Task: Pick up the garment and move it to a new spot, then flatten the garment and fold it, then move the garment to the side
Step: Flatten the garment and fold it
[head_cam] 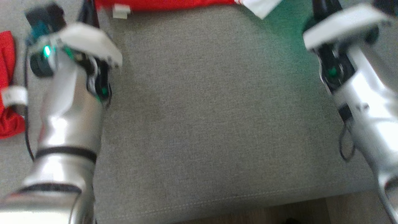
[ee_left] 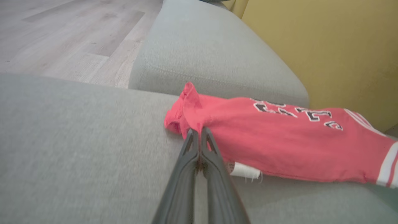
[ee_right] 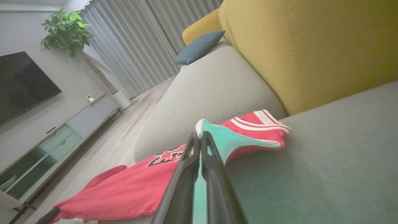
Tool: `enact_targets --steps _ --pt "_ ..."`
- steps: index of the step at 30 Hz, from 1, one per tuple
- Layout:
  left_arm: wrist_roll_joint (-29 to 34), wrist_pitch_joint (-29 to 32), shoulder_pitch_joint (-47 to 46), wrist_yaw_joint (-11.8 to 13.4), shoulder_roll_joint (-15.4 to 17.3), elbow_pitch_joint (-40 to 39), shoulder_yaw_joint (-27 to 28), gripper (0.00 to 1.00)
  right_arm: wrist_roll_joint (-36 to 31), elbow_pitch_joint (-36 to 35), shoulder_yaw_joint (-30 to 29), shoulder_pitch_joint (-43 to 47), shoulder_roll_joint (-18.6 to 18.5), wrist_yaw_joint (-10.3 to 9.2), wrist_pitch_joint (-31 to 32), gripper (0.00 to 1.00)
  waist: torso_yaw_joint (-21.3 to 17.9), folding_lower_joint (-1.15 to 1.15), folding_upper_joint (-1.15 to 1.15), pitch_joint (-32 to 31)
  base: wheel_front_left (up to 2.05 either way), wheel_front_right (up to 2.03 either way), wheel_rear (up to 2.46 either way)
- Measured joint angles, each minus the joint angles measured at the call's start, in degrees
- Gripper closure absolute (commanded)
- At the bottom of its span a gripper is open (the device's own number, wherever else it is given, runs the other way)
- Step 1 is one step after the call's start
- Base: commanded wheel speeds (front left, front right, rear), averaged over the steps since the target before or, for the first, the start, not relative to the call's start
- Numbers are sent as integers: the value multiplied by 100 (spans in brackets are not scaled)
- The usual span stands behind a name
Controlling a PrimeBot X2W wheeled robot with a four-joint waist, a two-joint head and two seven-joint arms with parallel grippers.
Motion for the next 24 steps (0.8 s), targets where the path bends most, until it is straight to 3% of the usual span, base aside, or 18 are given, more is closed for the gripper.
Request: enact_targets --steps 6,15,18,24 --pt "125 1 1282 -51 -12 -597 76 100 -113 -1273 -469 1656 -514 -1 -15 100 24 0 0 -280 0 0 0" --pt "201 1 3240 -203 16 -1831 174 100 -333 -2876 -1072 4418 -586 0 -2 100 25 0 0 -925 0 0 0" --pt "199 89 3843 -200 83 -2334 170 100 -490 -3307 -1335 5051 -592 0 274 100 -8 -1 0 -1118 0 0 0" --pt "199 920 5066 20 294 -3957 167 100 -978 -4236 -2263 6349 -456 0 1295 100 -58 -1 0 -1443 0 0 0"
